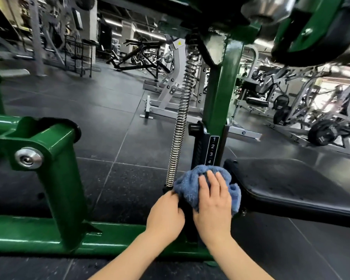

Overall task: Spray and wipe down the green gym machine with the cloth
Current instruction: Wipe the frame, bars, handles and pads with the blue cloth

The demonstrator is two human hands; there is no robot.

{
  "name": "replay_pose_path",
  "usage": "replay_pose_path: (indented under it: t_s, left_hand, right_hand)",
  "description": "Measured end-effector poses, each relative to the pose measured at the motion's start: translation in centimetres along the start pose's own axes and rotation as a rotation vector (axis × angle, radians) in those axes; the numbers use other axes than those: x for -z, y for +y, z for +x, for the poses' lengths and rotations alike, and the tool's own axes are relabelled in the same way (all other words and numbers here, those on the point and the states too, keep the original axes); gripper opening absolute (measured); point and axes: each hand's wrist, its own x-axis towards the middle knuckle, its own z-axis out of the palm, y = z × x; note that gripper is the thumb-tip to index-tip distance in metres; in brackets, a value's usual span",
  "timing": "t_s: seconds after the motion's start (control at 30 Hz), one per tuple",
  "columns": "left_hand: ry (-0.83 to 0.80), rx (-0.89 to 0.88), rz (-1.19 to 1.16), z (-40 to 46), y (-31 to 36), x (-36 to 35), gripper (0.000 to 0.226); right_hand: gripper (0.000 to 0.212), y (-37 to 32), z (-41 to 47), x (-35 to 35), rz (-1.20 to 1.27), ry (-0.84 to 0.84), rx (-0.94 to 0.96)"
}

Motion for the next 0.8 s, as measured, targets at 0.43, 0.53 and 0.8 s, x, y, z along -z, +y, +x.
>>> replay_pose_path:
  t_s: [0.43, 0.53, 0.8]
  left_hand:
    - [-0.001, -0.096, -0.37, 0.5, 6.1, 4.5, 0.063]
    - [0.086, -0.167, -0.501, 1.7, 8.0, 5.9, 0.081]
    - [0.357, -0.058, -0.439, 4.9, 6.2, 7.8, 0.065]
  right_hand:
    - [0.066, -0.2, 8.6, 8.9, 0.257, 0.257, -0.041]
    - [0.062, -1.3, 13.9, 12.9, 0.288, 0.389, -0.029]
    - [0.076, -3.9, 20.0, 14.2, 0.107, 0.337, -0.071]
